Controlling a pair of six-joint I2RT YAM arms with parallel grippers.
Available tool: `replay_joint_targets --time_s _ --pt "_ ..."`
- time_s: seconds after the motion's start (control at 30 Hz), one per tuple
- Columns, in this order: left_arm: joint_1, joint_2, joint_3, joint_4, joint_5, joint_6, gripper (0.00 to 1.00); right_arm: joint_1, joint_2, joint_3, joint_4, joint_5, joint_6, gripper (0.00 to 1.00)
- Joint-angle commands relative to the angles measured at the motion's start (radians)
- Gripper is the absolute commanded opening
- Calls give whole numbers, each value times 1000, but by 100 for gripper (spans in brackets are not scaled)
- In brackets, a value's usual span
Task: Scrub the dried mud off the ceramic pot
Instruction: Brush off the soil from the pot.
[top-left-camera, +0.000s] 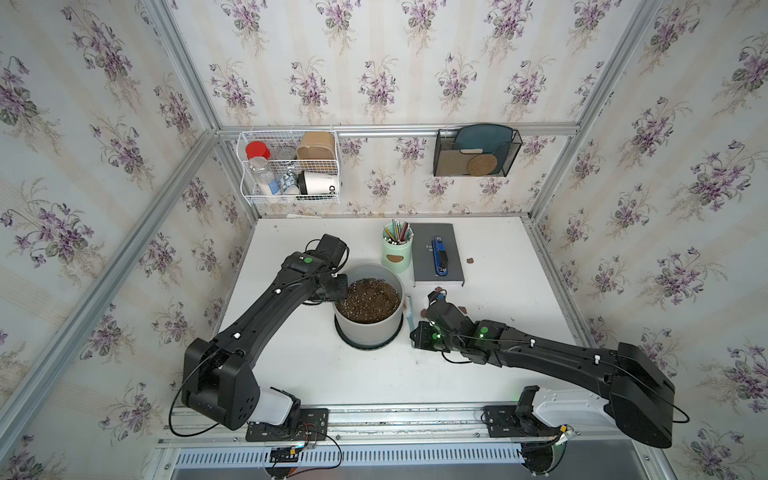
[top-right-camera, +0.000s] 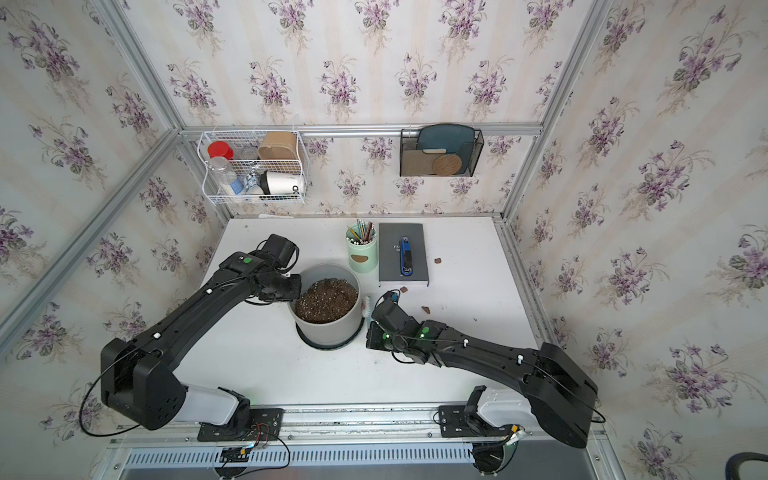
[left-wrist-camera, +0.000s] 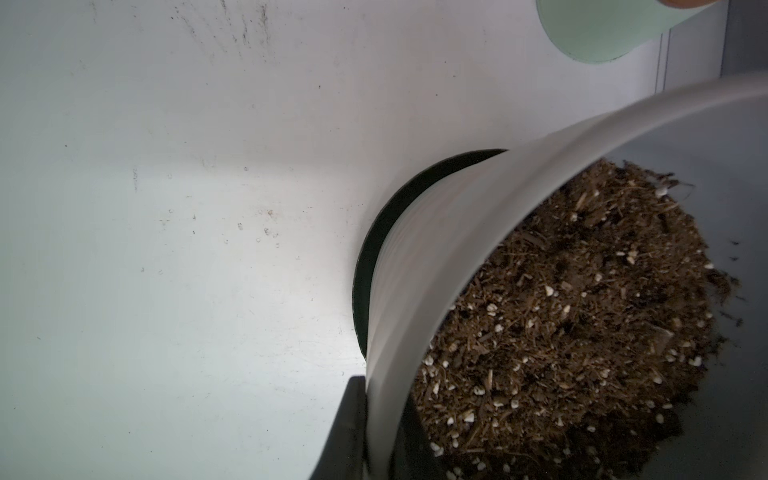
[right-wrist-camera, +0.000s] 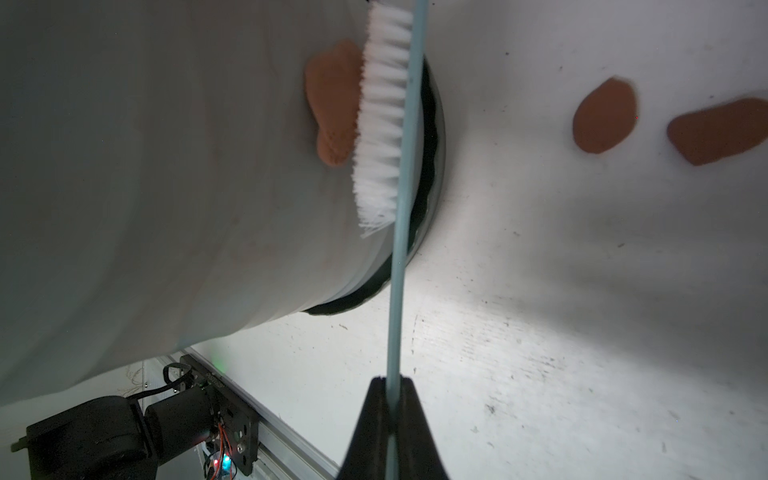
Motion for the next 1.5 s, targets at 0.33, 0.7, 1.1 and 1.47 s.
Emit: replay_joint_targets --time_s 0.33,0.7,1.1,1.47 --pt "0 -8 5 41 29 -2 0 -53 -47 62 -197 158 -52 0" --pt "0 -18 1 18 -20 -10 0 -70 -104 73 -377 310 -91 0" --pt "9 28 41 13 -52 -61 1 -1 -264 -104 -177 208 -54 0" --pt "19 116 111 33 -61 -65 17 61 -244 -125 -258 297 41 0"
